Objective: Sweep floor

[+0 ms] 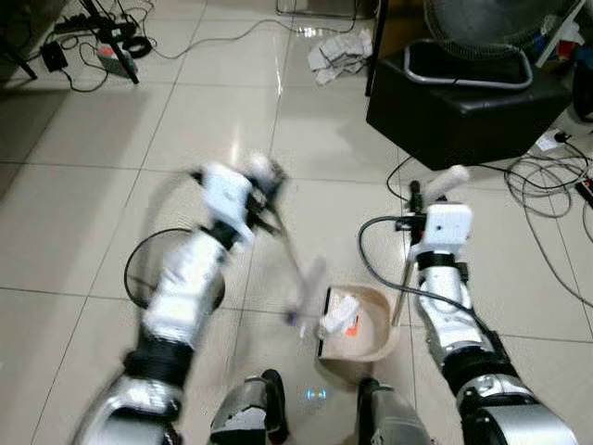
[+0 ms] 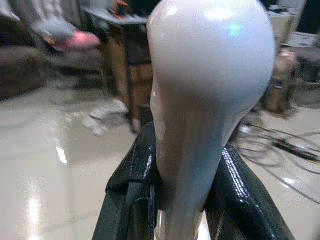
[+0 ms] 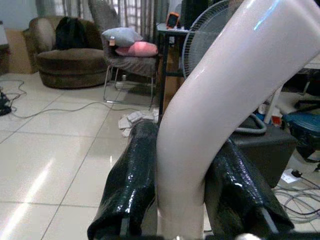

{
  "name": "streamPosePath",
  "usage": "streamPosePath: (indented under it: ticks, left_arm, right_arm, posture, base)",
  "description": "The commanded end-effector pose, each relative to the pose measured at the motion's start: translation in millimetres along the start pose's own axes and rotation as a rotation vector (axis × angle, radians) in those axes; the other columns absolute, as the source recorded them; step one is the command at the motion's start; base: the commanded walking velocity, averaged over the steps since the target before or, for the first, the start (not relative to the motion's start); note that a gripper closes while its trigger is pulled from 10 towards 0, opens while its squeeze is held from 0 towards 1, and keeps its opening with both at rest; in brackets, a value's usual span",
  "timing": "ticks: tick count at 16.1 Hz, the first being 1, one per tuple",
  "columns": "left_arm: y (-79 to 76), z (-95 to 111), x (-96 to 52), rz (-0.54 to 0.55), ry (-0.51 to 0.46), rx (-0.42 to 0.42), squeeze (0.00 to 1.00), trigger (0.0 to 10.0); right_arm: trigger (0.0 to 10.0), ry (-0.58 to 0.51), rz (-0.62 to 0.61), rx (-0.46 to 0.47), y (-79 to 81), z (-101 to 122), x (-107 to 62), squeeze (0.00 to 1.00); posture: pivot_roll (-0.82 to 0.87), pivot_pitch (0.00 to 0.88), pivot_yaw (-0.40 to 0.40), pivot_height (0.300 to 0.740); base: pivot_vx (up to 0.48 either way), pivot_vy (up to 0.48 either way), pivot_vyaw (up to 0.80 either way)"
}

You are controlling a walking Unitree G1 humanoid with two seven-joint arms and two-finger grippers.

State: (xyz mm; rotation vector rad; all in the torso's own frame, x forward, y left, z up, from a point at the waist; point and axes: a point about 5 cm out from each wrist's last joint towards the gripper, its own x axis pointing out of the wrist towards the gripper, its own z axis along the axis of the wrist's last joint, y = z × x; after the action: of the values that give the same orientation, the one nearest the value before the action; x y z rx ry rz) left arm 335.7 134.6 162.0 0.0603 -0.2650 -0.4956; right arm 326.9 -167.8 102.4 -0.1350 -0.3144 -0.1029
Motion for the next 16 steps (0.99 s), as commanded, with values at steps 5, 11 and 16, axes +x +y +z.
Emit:
streamPosePath:
  ticks: [5, 11, 16]
  left_arm:
    - [43.6, 6, -11.6, 0.132, -0.008, 0.039, 0.00, 10.0]
    - [47.7, -35, -47.9, 0.214, 0.146, 0.139, 0.00, 10.0]
    - [39.3, -54, -82.7, 0.239, 0.208, 0.098, 0.00, 10.0]
  right_arm:
    - [10.0, -0.093, -0.052, 0.063, -18.2, 13, -0.5, 0.00]
    - [10.0, -0.204, -0.156, 0.180, -43.5, 36, -14.6, 0.00]
    - [10.0, -0.396, -0.159, 0.363, -70.3, 97, -28.7, 0.00]
  posture:
    - [0.07, 0.120, 0.089, 0.740]
    - [0.03, 0.090, 0.092, 0.740]
    - [0.01, 0.084, 0.119, 0.740]
  base:
    - [0.000, 0.000, 0.00]
    - [0.000, 0.000, 0.00]
    - [0.000, 0.000, 0.00]
